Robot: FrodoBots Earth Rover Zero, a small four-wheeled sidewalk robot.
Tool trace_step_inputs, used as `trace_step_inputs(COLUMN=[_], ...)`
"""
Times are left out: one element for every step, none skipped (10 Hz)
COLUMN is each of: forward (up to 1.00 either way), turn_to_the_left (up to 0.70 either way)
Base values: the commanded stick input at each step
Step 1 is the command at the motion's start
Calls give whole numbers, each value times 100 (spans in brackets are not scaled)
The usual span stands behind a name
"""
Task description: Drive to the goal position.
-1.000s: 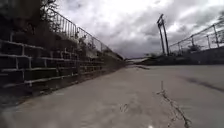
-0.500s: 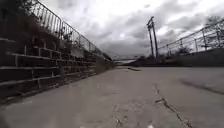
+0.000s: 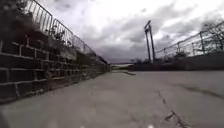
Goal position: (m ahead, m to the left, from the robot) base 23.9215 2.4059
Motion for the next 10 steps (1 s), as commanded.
trace_step_inputs(forward=[100,100,100,100,100,100,100,100,100,100], turn_to_the_left=[0,0,0,0,0,0,0,0,0,0])
